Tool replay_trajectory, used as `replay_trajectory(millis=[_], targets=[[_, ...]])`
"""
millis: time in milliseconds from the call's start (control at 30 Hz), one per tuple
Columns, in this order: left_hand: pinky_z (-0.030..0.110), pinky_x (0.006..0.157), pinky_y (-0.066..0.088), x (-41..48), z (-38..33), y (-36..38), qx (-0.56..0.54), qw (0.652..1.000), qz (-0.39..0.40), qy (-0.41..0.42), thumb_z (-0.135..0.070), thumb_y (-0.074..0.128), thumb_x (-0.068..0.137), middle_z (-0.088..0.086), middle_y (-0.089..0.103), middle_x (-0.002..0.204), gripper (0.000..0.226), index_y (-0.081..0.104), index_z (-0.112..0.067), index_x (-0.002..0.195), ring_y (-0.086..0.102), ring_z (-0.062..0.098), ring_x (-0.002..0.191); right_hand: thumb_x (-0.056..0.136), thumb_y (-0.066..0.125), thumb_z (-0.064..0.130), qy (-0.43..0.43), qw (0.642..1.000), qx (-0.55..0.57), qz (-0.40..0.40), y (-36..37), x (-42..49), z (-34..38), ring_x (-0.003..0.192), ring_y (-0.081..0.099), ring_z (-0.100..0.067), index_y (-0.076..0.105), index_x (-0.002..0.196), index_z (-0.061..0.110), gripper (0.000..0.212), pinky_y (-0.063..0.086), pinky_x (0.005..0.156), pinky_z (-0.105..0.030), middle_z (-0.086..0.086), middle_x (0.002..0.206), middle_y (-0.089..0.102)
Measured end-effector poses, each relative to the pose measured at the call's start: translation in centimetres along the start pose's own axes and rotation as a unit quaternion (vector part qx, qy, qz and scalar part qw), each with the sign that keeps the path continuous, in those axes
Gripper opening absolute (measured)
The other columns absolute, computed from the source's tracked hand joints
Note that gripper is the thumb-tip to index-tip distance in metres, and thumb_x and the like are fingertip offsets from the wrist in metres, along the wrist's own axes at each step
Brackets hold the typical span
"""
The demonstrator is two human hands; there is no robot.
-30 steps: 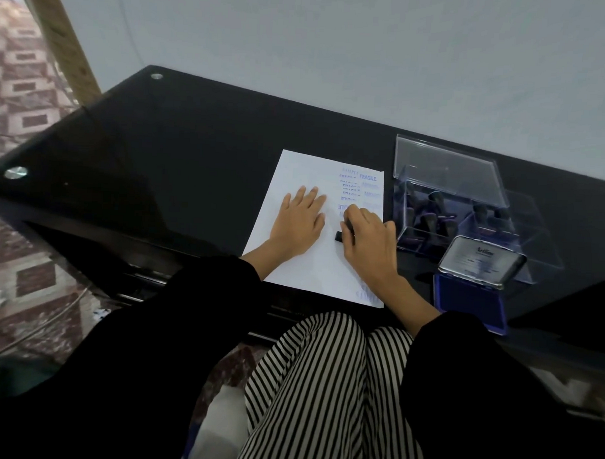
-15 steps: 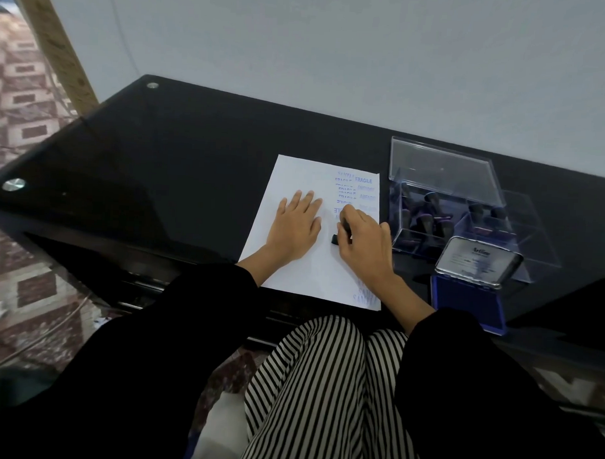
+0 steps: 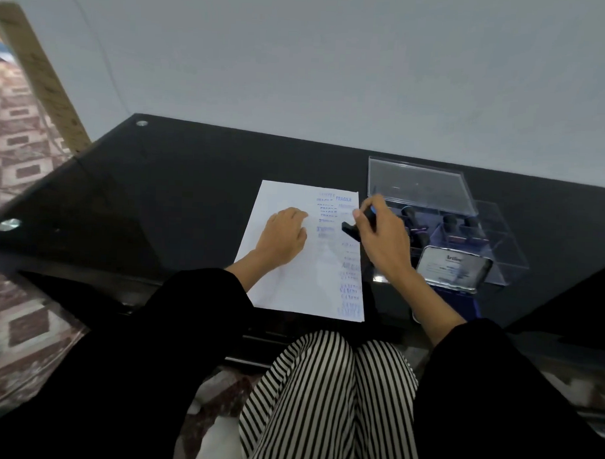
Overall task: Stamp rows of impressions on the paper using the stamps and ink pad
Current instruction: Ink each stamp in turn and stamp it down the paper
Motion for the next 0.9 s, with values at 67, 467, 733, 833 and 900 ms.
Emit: replay_trajectory(millis=[67,467,733,833,900], targets=[[0.032,0.109,0.029,-0.1,-0.9,-0.6,-0.012,1.0,-0.005,0.003,-0.011,0.039,0.096,0.011,0.046,0.139,0.039,0.044,-0.004,0.135,0.042,0.024,0.128,0.096,0.047,0.026,0.006,1.0,0.003,-0.01,-1.6,0.1,-0.5,0.051,0.04,-0.004,0.046,0.091,0.015,0.013,0.026,0.048,-0.021,0.009,0.057,0.043],[0.027,0.107,0.034,1.1,-8.2,-2.5,-0.034,0.998,-0.016,0.052,-0.012,0.039,0.099,0.007,0.045,0.141,0.035,0.046,-0.009,0.132,0.044,0.021,0.128,0.097,0.044,0.027,0.078,0.997,-0.007,0.003,-8.3,1.3,-6.4,0.073,0.054,-0.026,0.04,0.102,0.015,0.014,0.04,0.068,-0.037,-0.004,0.08,0.054],[0.031,0.104,0.037,5.2,-12.1,-2.0,-0.038,0.994,-0.007,0.099,-0.007,0.037,0.096,0.01,0.049,0.135,0.036,0.049,-0.006,0.13,0.046,0.024,0.123,0.093,0.054,0.032,0.057,0.993,-0.072,0.075,-9.2,7.0,-6.5,0.086,0.056,-0.026,0.044,0.109,0.012,0.027,0.045,0.075,-0.037,-0.002,0.098,0.056],[0.035,0.106,0.037,7.2,-13.0,-1.0,-0.036,0.994,0.01,0.107,-0.006,0.037,0.095,0.011,0.048,0.136,0.038,0.046,-0.005,0.132,0.045,0.025,0.125,0.088,0.061,0.032,0.061,0.986,-0.114,0.108,-7.4,9.0,-7.3,0.09,0.055,-0.021,0.056,0.106,0.014,0.027,0.046,0.081,-0.037,0.0,0.098,0.059],[0.035,0.107,0.036,8.4,-13.2,0.0,-0.037,0.993,0.024,0.106,-0.006,0.037,0.095,0.011,0.046,0.138,0.04,0.044,-0.006,0.135,0.043,0.025,0.127,0.086,0.064,0.032,0.064,0.978,-0.143,0.134,-6.0,10.1,-8.2,0.09,0.056,-0.02,0.061,0.103,0.015,0.024,0.046,0.077,-0.033,-0.003,0.097,0.064]])
Point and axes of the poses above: each hand's wrist, its own x-axis towards the middle knuckle, its own y-axis out of the palm, z = x × y, the point moved 10 cm from there along x, towards the middle knuckle
